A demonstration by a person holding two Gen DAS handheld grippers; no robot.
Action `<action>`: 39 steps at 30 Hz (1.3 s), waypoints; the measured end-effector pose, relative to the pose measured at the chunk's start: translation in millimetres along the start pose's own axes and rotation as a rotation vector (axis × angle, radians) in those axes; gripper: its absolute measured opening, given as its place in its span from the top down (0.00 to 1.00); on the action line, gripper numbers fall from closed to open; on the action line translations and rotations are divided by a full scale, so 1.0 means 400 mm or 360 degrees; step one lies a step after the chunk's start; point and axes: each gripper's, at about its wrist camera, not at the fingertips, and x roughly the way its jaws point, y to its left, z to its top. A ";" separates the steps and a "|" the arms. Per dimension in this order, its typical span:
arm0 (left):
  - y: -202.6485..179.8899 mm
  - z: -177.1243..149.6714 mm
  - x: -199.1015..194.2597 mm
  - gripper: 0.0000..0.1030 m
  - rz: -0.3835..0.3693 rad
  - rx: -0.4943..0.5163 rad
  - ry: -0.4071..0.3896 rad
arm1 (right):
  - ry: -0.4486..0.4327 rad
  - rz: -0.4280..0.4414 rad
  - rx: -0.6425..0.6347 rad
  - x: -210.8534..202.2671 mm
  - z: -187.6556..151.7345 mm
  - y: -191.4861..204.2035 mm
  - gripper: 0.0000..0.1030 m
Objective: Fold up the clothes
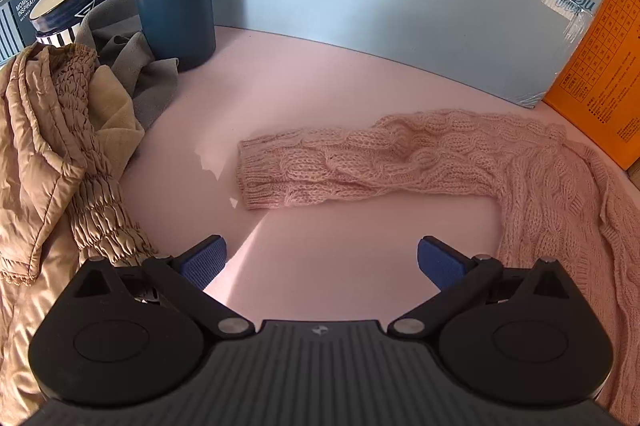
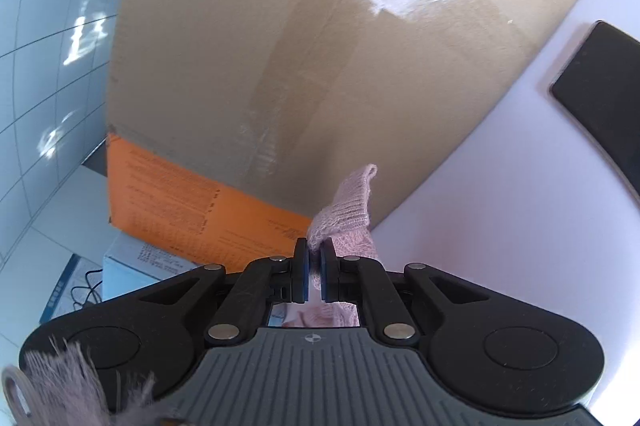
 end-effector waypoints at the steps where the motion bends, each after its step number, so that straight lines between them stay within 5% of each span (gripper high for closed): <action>1: -0.005 -0.001 -0.002 0.00 -0.0011 0.0002 -0.0004 | 0.0030 0.0040 -0.0027 0.018 -0.010 0.020 0.95; 13: -0.034 -0.002 -0.025 0.00 -0.0140 0.0071 -0.0032 | 0.0814 0.0281 -0.0601 0.333 -0.346 0.222 0.91; 14: -0.036 -0.002 -0.026 0.00 -0.0148 0.0080 -0.0033 | 0.0878 0.0269 -0.0640 0.354 -0.381 0.228 0.88; 15: -0.040 -0.002 -0.027 0.00 -0.0152 0.0091 -0.0037 | 0.0920 0.0240 -0.0681 0.358 -0.404 0.223 0.66; 16: -0.044 -0.001 -0.029 0.00 -0.0156 0.0103 -0.0041 | 0.0922 0.0227 -0.0718 0.349 -0.415 0.220 0.52; 20: -0.075 0.013 -0.040 0.00 -0.0191 0.0159 -0.0086 | 0.0847 0.0293 -0.0785 0.295 -0.391 0.226 0.51; 24: -0.133 0.037 -0.053 0.00 -0.0300 0.0239 -0.0195 | 0.0647 0.0271 -0.0846 0.209 -0.312 0.216 0.33; 30: -0.234 0.082 0.000 0.01 -0.0356 0.0287 -0.0202 | 0.0548 0.0146 -0.0768 0.172 -0.219 0.163 0.31; 31: -0.247 0.084 0.010 0.07 -0.0361 0.0289 -0.0191 | 0.0546 0.0152 -0.0744 0.179 -0.217 0.157 0.31; 34: -0.279 0.083 0.043 0.66 -0.0421 0.0329 -0.0125 | 0.0556 0.0192 -0.0671 0.204 -0.215 0.145 0.31; 35: -0.289 0.082 0.054 0.75 -0.0432 0.0344 -0.0103 | 0.0577 0.0218 -0.0641 0.222 -0.221 0.140 0.31; 37: -0.299 0.082 0.070 0.75 -0.0420 0.0361 -0.0126 | 0.0624 0.0248 -0.0601 0.252 -0.226 0.132 0.31; 39: -0.306 0.087 0.088 0.75 -0.0387 0.0373 -0.0130 | 0.0573 0.0100 -0.0680 0.275 -0.222 0.119 0.31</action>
